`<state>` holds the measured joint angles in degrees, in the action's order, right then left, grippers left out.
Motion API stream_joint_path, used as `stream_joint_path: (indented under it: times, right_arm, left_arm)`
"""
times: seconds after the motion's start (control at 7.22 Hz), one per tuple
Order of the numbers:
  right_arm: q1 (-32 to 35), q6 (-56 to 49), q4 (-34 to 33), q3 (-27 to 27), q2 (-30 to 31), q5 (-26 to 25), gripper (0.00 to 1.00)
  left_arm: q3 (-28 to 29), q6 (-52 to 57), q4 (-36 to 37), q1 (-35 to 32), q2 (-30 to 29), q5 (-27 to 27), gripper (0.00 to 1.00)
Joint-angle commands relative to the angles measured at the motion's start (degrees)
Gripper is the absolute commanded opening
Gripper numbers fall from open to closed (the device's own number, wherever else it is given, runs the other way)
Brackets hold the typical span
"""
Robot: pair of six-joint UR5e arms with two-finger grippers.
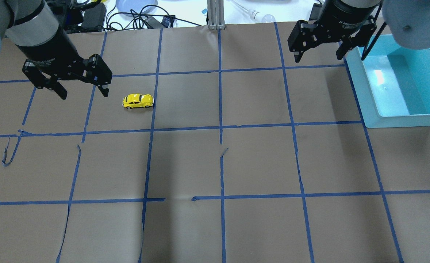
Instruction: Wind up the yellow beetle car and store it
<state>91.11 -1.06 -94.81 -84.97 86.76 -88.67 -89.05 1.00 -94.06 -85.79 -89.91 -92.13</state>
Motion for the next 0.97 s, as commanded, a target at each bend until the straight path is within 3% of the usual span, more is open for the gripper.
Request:
stream_joint_path:
  times: [0.0, 0.83]
  right_arm:
    - [-0.06, -0.17, -0.03, -0.02, -0.1, -0.1, 1.0]
    - [-0.06, -0.26, 0.15, -0.54, -0.19, -0.54, 1.0]
  left_arm:
    - [-0.07, -0.03, 0.01, 0.01, 0.0, 0.02, 1.0]
    - [-0.07, -0.03, -0.07, 0.01, 0.17, -0.15, 1.0]
